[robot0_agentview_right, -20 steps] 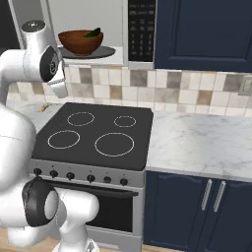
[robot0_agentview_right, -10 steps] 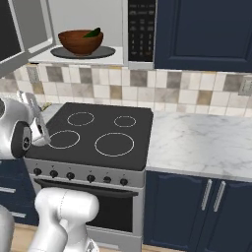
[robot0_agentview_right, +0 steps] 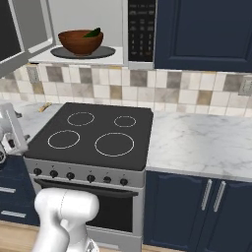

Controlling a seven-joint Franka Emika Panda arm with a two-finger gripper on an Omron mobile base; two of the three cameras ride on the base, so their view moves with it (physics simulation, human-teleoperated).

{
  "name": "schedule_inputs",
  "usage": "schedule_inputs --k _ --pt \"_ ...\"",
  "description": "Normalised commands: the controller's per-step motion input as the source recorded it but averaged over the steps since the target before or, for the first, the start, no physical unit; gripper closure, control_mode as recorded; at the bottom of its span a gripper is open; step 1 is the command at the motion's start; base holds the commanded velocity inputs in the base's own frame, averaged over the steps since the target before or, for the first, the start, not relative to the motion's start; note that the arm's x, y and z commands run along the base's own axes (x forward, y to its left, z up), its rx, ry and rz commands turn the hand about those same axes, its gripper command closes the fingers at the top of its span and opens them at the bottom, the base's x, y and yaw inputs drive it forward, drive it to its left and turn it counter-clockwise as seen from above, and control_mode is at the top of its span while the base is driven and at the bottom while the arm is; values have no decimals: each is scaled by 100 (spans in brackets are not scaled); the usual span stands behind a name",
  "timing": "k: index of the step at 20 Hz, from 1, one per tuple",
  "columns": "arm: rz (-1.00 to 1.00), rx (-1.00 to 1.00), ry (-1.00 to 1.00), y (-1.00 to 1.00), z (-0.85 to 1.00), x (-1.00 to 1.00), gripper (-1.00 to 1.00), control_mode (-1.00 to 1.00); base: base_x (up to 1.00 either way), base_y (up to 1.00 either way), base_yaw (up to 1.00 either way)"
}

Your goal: Pick the cucumber from the sink and place it in the bowl. Then pick the bowl and place it in the microwave. Then close the microwave door and press the start button.

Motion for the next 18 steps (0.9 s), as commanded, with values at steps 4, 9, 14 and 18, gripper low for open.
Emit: schedule_inputs --k 4,9,14,18 --pt "-18 0 -22 80 -38 -8 -100 -100 0 0 0" --pt "-21 0 -25 90 9 -7 -100 -100 0 0 0" --pt "-24 0 -17 99 9 -10 -100 -100 0 0 0" --pt "-26 0 -7 70 50 -12 -100 -100 0 0 0"
